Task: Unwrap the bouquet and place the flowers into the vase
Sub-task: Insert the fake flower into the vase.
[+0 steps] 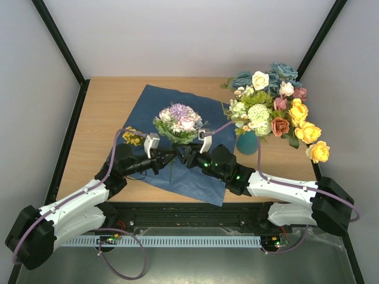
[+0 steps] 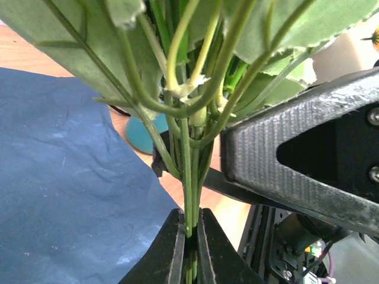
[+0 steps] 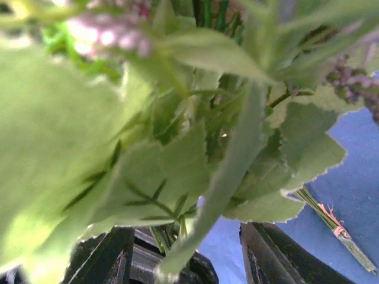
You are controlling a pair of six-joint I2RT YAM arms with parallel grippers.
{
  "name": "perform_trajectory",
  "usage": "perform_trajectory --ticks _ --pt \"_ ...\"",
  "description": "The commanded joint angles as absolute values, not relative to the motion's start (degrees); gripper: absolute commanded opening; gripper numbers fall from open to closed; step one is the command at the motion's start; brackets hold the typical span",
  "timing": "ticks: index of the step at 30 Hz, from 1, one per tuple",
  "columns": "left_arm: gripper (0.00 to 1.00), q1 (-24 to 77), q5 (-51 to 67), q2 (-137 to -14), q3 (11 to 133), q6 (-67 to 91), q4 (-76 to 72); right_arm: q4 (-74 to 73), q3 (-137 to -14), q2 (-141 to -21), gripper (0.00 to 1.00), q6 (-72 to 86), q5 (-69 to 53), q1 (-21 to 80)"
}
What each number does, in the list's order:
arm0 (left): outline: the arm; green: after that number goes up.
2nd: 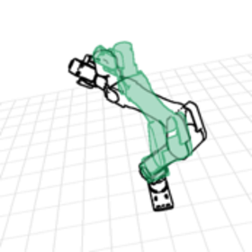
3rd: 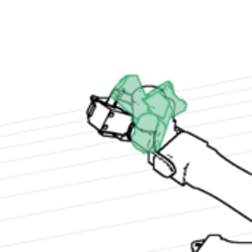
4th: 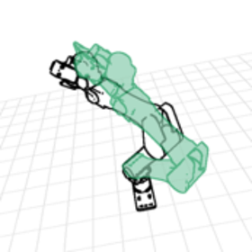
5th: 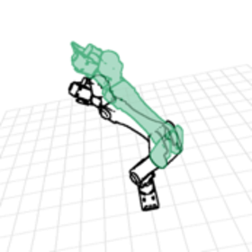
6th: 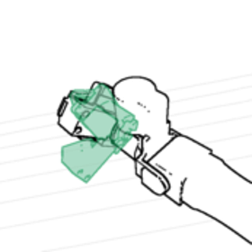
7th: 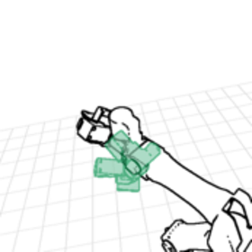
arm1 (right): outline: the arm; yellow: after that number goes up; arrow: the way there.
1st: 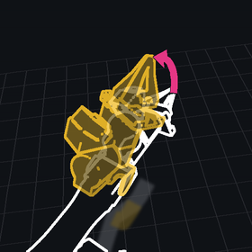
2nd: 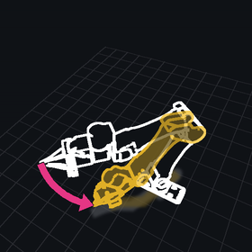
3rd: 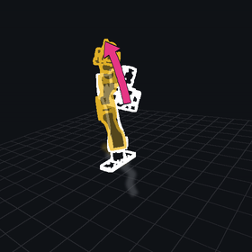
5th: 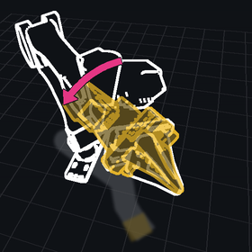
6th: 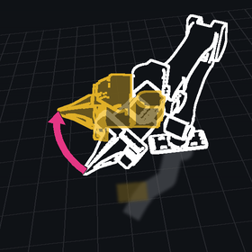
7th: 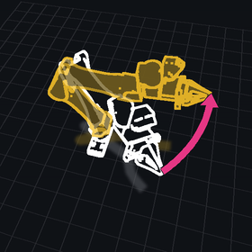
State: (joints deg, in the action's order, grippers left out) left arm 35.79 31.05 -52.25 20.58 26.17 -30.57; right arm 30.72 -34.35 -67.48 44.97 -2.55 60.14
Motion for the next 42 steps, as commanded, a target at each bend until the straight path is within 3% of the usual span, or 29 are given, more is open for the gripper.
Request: perform_trajectory --ticks 1,12,18,25,30,35,42 --pt "0.02 36.4 34.6 -52.6 20.4 25.9 -34.5 33.0 -35.6 -67.6 0.47 43.5 -0.9 60.7" --pt "0.02 37.4 36.2 -53.9 20.8 25.2 -34.7 33.5 -34.5 -66.7 0.26 41.6 -2.0 60.6" --pt "0.07 37.5 35.2 -53.2 20.8 24.8 -34.1 35.9 -31.3 -64.0 0.02 39.4 -1.6 60.7" --pt "0.37 37.5 32.0 -51.7 20.4 24.3 -32.7 34.4 -29.6 -59.7 0.01 28.8 -0.8 60.7" --pt "0.52 37.5 28.5 -50.3 20.4 23.9 -31.1 33.4 -27.2 -52.1 0.01 15.2 4.6 60.7" --pt "0.64 37.6 23.8 -47.7 20.1 23.7 -29.1 32.8 -24.2 -44.3 0.01 0.7 6.8 60.7" --pt "0.68 37.6 17.5 -44.3 18.9 23.7 -27.6 34.6 -17.3 -32.0 0.01 -8.5 20.9 60.7"
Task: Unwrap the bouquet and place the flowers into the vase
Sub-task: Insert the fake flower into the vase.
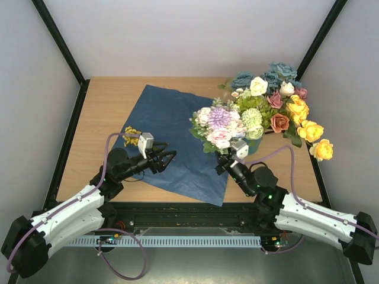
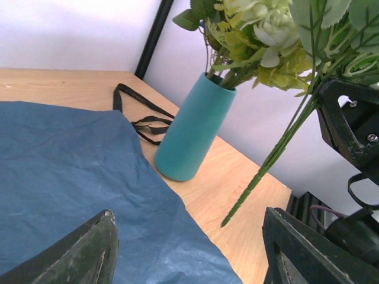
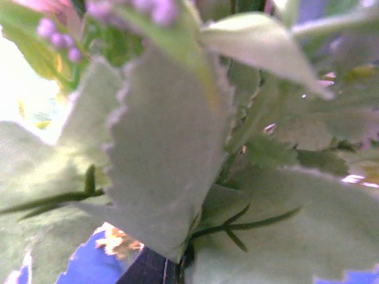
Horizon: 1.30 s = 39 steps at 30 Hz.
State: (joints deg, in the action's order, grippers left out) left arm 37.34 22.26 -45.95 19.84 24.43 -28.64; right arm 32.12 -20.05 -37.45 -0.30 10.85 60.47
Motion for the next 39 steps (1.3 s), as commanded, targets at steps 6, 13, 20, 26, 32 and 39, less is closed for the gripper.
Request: perform_trajectory --ticks 6,13,20,26,32,39 --pt "0.69 37.6 14.9 -44.1 18.6 23.7 -27.1 31.4 -15.0 -23.1 0.01 -7.3 30.7 60.7" --pt "0.7 37.6 14.7 -45.0 18.7 23.3 -27.0 26.7 -14.7 -14.0 0.01 -3.9 32.2 60.7" --pt "0.7 37.6 14.3 -45.0 18.6 23.2 -27.1 18.3 -19.6 -8.2 0.01 -1.9 25.3 60.7" --pt "0.7 37.6 14.6 -45.2 18.8 23.1 -27.0 6.0 -27.5 -8.6 0.01 7.1 24.3 60.7" --pt "0.71 37.6 14.0 -44.0 18.7 23.1 -26.5 -6.0 -34.7 -6.6 0.01 14.1 26.5 60.7" --pt "0.72 37.6 14.0 -43.9 18.7 23.2 -26.4 -0.8 -31.3 -3.0 0.01 3.8 39.9 60.6"
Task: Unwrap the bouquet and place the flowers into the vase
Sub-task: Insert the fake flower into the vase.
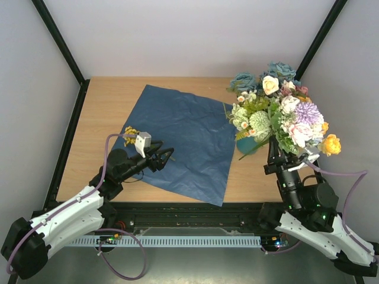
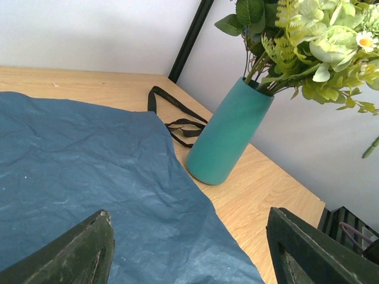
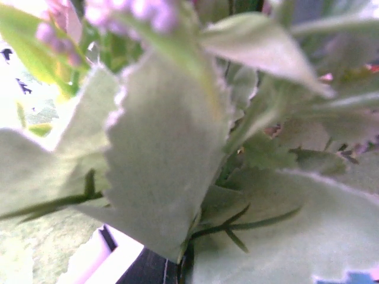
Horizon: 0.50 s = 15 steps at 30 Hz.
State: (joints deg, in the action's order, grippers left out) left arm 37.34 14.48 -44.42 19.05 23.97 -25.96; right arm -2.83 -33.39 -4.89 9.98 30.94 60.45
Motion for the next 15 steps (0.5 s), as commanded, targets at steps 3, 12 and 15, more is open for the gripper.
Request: perform_trajectory --ticks 3,12,15 --pt "0.72 37.6 14.0 -44.1 18.7 23.3 -26.5 5.4 -28.7 -3.7 0.01 -4.1 45.9 60.7" --pt "0.73 37.6 14.9 -44.8 18.7 23.6 -27.3 33.6 -21.1 -9.1 0.01 -25.1 54.3 60.6" --pt "0.73 37.6 14.7 -44.8 18.5 23.7 -27.5 42.4 -19.6 -13.1 0.01 -31.7 55.4 60.6"
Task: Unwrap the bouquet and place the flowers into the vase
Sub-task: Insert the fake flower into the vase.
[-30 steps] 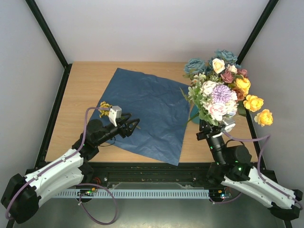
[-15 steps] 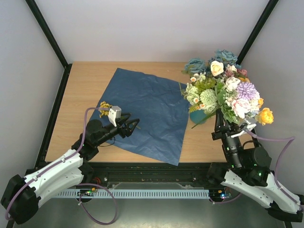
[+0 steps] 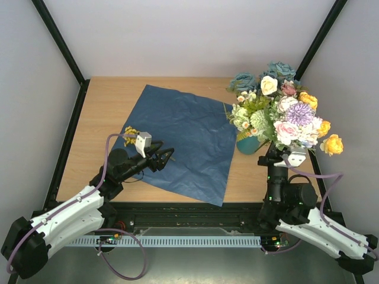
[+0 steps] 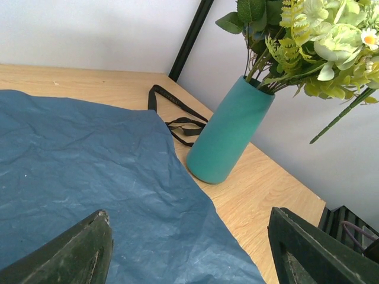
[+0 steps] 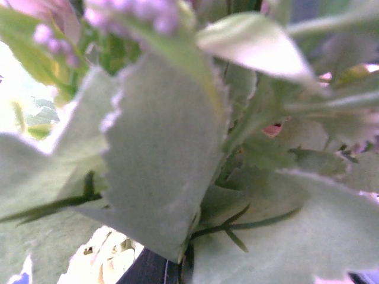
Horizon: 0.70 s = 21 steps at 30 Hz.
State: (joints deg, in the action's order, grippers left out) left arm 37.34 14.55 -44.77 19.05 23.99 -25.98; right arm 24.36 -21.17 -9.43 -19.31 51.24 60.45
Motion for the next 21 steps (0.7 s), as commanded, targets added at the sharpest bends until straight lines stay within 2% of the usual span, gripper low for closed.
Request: perform_trajectory --ticks 1,8,14,21 --pt "0.74 37.6 14.7 -44.9 18.6 23.7 -27.5 44.2 -19.5 -14.5 0.01 -33.8 55.9 60.6" --pt "0.76 37.6 15.0 -44.1 18.7 24.0 -27.2 63.9 -16.4 -22.2 0.01 -41.9 53.3 58.6" --pt "0.77 37.6 15.3 -44.0 18.5 24.0 -27.5 65.1 -15.4 -27.6 0.01 -34.2 47.6 50.5" --pt "0.77 37.6 15.8 -44.2 18.6 24.0 -27.6 64.4 -12.8 -27.8 0.01 -18.2 36.2 37.0"
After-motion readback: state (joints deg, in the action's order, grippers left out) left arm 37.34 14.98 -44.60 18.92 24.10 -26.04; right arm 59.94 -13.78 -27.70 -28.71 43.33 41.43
